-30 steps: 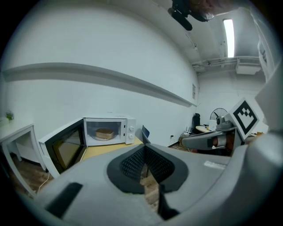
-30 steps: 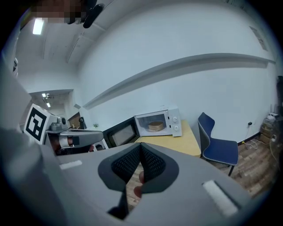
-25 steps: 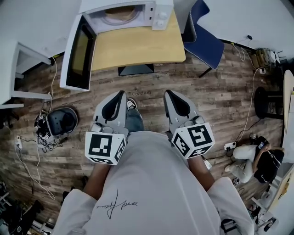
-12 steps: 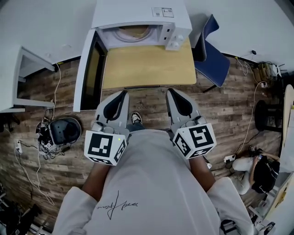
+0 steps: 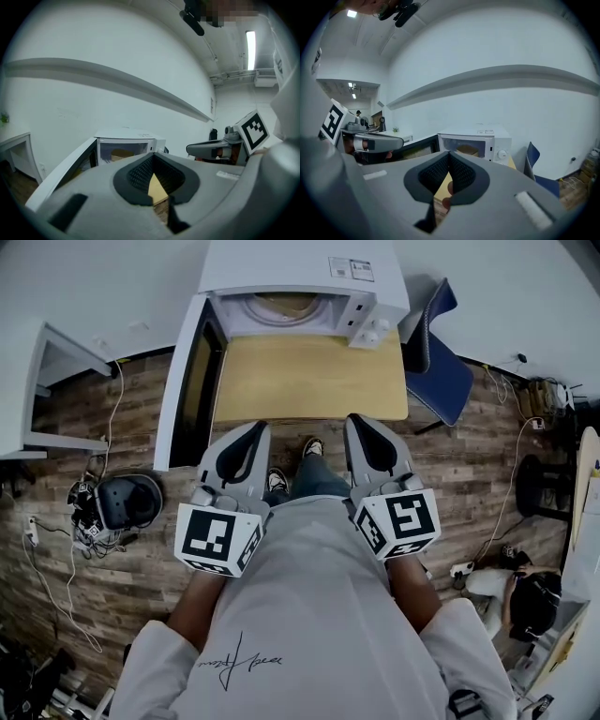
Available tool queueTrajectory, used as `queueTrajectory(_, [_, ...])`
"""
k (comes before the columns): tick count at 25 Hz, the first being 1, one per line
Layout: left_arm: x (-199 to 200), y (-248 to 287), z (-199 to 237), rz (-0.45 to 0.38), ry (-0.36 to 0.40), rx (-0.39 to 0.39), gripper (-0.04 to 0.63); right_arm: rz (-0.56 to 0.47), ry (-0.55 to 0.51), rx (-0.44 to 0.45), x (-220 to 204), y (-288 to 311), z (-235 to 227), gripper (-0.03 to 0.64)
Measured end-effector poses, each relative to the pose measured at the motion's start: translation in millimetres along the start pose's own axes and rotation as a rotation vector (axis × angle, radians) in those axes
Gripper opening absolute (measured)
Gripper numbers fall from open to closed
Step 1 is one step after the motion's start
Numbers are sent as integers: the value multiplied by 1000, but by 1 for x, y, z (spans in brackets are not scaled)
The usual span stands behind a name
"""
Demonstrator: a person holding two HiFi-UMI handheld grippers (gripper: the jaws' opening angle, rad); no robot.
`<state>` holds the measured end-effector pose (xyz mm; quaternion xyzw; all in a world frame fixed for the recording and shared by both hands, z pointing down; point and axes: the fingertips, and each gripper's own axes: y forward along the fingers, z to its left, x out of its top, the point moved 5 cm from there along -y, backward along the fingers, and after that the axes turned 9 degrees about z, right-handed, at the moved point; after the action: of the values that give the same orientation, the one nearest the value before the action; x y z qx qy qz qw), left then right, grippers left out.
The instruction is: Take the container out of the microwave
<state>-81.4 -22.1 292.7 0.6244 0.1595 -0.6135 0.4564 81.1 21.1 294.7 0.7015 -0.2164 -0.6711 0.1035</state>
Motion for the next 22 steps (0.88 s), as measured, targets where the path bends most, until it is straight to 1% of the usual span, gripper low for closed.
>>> queueTrajectory(3, [-2, 0, 4, 0, -9, 10, -6, -7, -9, -19, 2, 5, -3, 14])
queueTrajectory(7, [-2, 3, 10, -4, -31, 22, -6, -15, -17, -20, 7, 15, -10, 14])
queueTrajectory(10, [-1, 4, 16, -3, -44, 35, -6, -17, -5, -13, 11, 24, -15, 14])
queueTrajectory(17, [5, 14, 27, -5, -63, 44, -6, -25, -47, 0, 28, 50, -22, 14])
queueTrajectory(22, [4, 28, 29, 12, -76, 47, -6, -4, -65, 17, 28, 69, -32, 15])
